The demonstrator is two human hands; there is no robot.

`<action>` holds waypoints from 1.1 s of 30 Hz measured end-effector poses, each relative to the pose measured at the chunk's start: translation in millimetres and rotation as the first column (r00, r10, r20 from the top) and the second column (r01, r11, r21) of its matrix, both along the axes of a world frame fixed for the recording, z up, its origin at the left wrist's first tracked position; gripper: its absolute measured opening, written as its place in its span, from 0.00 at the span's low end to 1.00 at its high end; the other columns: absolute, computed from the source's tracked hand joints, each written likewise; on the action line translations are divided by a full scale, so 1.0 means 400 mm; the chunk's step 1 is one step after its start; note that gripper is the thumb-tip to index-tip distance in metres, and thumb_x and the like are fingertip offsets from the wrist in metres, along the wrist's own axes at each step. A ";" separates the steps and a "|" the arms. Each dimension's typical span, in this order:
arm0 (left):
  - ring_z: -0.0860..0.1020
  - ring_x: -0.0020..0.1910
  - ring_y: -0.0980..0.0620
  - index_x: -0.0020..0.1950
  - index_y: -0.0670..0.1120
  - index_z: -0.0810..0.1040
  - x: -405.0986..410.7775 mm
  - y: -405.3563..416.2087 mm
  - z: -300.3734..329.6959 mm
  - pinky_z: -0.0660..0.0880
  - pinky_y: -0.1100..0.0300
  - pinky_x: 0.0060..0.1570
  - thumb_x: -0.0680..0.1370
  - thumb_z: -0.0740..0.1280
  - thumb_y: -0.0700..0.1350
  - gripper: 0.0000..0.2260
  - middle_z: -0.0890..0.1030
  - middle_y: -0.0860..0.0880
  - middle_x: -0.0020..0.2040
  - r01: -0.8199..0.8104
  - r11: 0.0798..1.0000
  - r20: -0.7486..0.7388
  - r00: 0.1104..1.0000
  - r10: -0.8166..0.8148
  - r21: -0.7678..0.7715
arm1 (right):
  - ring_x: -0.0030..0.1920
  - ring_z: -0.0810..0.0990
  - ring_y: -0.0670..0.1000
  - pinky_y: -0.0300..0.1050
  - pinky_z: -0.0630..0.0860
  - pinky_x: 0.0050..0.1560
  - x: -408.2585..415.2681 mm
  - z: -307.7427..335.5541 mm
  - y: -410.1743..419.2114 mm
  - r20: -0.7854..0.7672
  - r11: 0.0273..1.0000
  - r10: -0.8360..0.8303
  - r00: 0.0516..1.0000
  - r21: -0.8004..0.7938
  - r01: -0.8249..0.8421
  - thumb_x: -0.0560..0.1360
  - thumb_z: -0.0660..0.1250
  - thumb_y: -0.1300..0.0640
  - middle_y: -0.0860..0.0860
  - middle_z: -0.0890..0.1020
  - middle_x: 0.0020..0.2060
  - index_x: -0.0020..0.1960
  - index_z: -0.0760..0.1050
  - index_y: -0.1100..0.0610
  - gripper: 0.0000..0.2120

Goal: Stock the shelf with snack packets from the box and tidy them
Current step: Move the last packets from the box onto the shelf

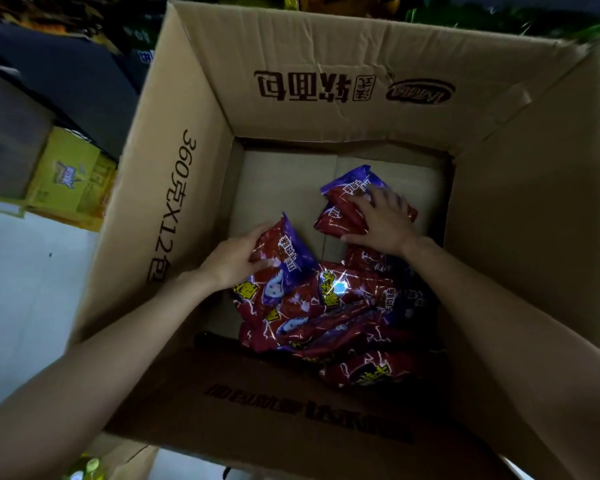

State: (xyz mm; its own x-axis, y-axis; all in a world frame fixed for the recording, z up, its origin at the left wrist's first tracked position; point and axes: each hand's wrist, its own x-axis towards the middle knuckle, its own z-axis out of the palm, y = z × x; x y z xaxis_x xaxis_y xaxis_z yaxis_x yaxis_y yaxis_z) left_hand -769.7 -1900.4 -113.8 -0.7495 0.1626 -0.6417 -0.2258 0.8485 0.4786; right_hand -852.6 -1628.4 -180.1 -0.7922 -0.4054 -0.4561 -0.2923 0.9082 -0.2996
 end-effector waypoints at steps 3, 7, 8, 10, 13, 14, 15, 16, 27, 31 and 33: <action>0.76 0.60 0.48 0.76 0.52 0.54 0.004 -0.007 -0.029 0.73 0.53 0.59 0.77 0.67 0.49 0.32 0.74 0.45 0.66 -0.038 0.999 -0.022 0.999 0.038 -0.013 | 0.73 0.54 0.58 0.60 0.52 0.73 0.049 0.015 -0.018 -0.107 0.940 0.324 0.940 -0.076 -0.333 0.69 0.63 0.30 0.55 0.61 0.72 0.67 0.70 0.51 0.35; 0.75 0.61 0.48 0.76 0.52 0.53 -0.001 -0.017 -0.040 0.72 0.56 0.58 0.76 0.68 0.46 0.34 0.73 0.46 0.67 -0.049 0.999 -0.003 0.999 0.049 0.002 | 0.70 0.56 0.55 0.51 0.54 0.69 0.114 0.019 -0.054 0.008 0.852 0.521 0.853 0.052 -0.521 0.70 0.64 0.34 0.54 0.63 0.69 0.69 0.68 0.55 0.35; 0.74 0.61 0.48 0.76 0.53 0.53 0.001 -0.017 -0.041 0.72 0.55 0.58 0.76 0.69 0.46 0.34 0.72 0.46 0.67 -0.047 0.999 -0.012 0.999 0.047 0.005 | 0.70 0.57 0.55 0.50 0.55 0.68 0.121 0.021 -0.059 0.027 0.858 0.510 0.860 0.057 -0.510 0.71 0.66 0.37 0.54 0.63 0.69 0.70 0.67 0.55 0.34; 0.74 0.62 0.48 0.76 0.53 0.54 0.006 -0.020 -0.045 0.72 0.53 0.60 0.75 0.69 0.46 0.34 0.72 0.46 0.67 -0.052 0.999 -0.034 0.998 0.052 0.013 | 0.67 0.61 0.54 0.48 0.60 0.64 0.124 0.026 -0.059 0.033 0.896 0.444 0.895 -0.025 -0.444 0.74 0.67 0.44 0.54 0.67 0.65 0.69 0.68 0.57 0.28; 0.73 0.63 0.48 0.76 0.54 0.54 0.010 -0.030 -0.055 0.72 0.50 0.61 0.75 0.70 0.46 0.35 0.72 0.46 0.67 -0.087 0.996 -0.053 0.995 0.088 0.029 | 0.54 0.75 0.53 0.48 0.71 0.54 0.103 0.043 -0.042 0.111 0.949 0.171 0.979 -0.285 -0.134 0.77 0.65 0.53 0.53 0.77 0.53 0.58 0.72 0.54 0.11; 0.74 0.62 0.48 0.76 0.54 0.55 0.010 -0.034 -0.058 0.72 0.50 0.61 0.75 0.70 0.47 0.34 0.72 0.46 0.67 -0.105 0.994 -0.052 0.993 0.107 0.037 | 0.50 0.77 0.52 0.49 0.74 0.50 0.092 0.054 -0.037 0.168 0.937 0.064 0.984 -0.349 -0.001 0.78 0.63 0.54 0.52 0.78 0.49 0.56 0.70 0.53 0.07; 0.74 0.62 0.48 0.76 0.55 0.55 0.009 -0.039 -0.060 0.73 0.51 0.60 0.75 0.70 0.49 0.34 0.72 0.47 0.67 -0.118 0.992 -0.039 0.992 0.120 0.046 | 0.46 0.79 0.51 0.50 0.76 0.48 0.080 0.064 -0.035 0.197 0.916 -0.007 0.980 -0.392 0.086 0.79 0.62 0.54 0.53 0.79 0.46 0.56 0.69 0.53 0.06; 0.75 0.61 0.48 0.76 0.56 0.55 0.007 -0.043 -0.060 0.73 0.51 0.59 0.74 0.70 0.51 0.35 0.73 0.47 0.67 -0.121 0.991 -0.011 0.992 0.122 0.052 | 0.45 0.79 0.51 0.51 0.77 0.48 0.069 0.075 -0.036 0.202 0.904 -0.036 0.979 -0.411 0.118 0.80 0.61 0.54 0.53 0.79 0.46 0.57 0.68 0.53 0.08; 0.75 0.60 0.49 0.76 0.57 0.51 -0.069 -0.041 0.015 0.73 0.52 0.60 0.66 0.76 0.37 0.48 0.75 0.45 0.63 0.050 0.999 0.048 0.998 -0.051 0.021 | 0.69 0.64 0.52 0.50 0.61 0.71 0.076 0.120 -0.113 -0.026 0.842 0.412 0.911 -0.372 -0.391 0.76 0.67 0.53 0.52 0.70 0.68 0.59 0.76 0.53 0.13; 0.75 0.60 0.49 0.71 0.54 0.61 -0.100 -0.021 0.039 0.74 0.52 0.60 0.67 0.75 0.34 0.38 0.75 0.46 0.61 -0.008 0.978 0.041 0.999 -0.001 0.210 | 0.75 0.49 0.56 0.53 0.47 0.72 0.069 0.128 -0.177 -0.159 0.836 0.303 0.940 -0.429 -0.342 0.74 0.69 0.52 0.53 0.56 0.75 0.57 0.78 0.51 0.13; 0.76 0.59 0.48 0.67 0.52 0.65 -0.094 -0.022 0.040 0.73 0.50 0.61 0.68 0.72 0.31 0.33 0.76 0.45 0.59 -0.120 0.933 0.125 0.989 0.082 0.339 | 0.72 0.60 0.53 0.52 0.56 0.72 0.065 0.124 -0.197 -0.089 0.835 0.248 0.965 -0.485 -0.260 0.74 0.69 0.53 0.53 0.63 0.72 0.59 0.77 0.52 0.14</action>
